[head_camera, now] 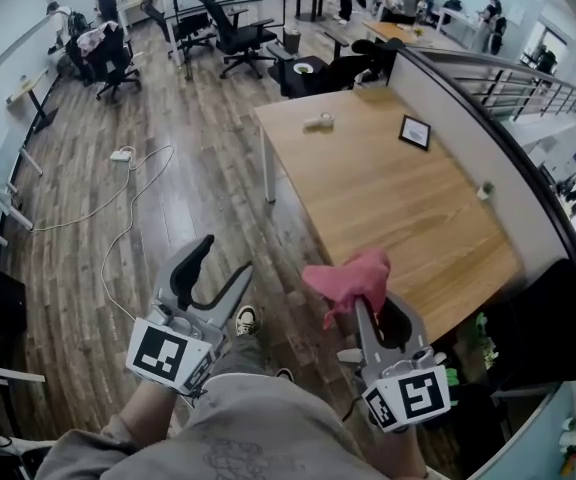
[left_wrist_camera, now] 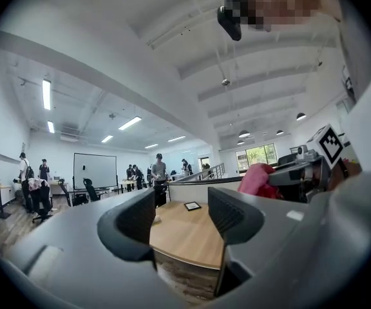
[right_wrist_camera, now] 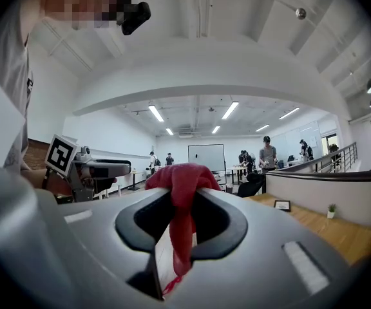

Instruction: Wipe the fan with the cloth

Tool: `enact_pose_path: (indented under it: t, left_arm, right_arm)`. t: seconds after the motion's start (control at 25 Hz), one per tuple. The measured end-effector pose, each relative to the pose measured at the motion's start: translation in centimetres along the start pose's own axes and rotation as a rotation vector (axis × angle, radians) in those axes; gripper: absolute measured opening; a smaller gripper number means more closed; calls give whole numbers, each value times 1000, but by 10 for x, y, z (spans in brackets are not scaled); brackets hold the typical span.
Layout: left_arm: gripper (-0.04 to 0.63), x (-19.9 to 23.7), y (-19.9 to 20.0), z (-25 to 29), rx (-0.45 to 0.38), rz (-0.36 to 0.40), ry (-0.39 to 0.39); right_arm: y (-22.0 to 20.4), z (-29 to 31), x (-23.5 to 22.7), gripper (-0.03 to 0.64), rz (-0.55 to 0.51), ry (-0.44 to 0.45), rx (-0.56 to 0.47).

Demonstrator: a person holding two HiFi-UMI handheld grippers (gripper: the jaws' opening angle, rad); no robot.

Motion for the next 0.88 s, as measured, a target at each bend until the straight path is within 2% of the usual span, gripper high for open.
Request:
enact_pose_path:
  t: [0.4,0.88]
  left_arm:
    - [256,50,-13,37,19,-12,1]
    - [256,165,2,131,75,-21,-29]
  right_arm:
    - [-11,65,-5,84,-2,18,35]
    - [2,204,-30,84,-13,-15,91]
Point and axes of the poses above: the fingertips, and each gripper's own axes: z forward along the fingers, x to its left, y out of its top, the point moved 10 cm from there along -z, backward along the fingers, and after that the axes turned 14 degrees about -z, right-handed, at the moved point
